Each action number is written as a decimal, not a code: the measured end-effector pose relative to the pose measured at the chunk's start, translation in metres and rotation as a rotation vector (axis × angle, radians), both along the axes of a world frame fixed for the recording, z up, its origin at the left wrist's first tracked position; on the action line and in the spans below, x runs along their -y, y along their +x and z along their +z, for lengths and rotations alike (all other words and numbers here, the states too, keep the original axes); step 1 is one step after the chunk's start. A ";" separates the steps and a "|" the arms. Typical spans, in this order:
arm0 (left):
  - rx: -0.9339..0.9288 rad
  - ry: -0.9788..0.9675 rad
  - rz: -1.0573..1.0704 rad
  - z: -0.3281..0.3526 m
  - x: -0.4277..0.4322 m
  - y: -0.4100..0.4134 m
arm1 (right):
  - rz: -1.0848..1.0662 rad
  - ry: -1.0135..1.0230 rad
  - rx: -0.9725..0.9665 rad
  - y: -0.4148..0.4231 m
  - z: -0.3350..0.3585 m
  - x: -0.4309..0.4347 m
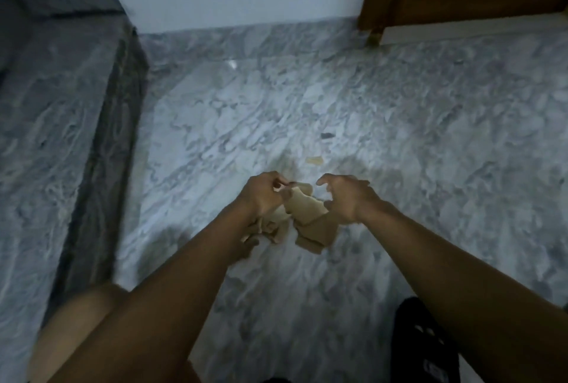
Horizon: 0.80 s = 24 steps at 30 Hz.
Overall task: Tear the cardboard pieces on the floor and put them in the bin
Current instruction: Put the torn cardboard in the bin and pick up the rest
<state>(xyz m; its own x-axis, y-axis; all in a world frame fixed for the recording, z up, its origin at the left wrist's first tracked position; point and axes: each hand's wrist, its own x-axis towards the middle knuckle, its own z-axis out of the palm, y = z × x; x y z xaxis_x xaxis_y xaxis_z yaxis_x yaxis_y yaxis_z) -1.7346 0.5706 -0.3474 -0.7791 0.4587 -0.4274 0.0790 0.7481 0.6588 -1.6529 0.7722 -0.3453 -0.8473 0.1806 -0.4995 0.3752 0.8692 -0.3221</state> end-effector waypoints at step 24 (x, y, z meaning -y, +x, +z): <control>-0.471 -0.405 -0.427 -0.115 -0.085 -0.015 | -0.054 -0.073 -0.370 -0.126 -0.165 -0.075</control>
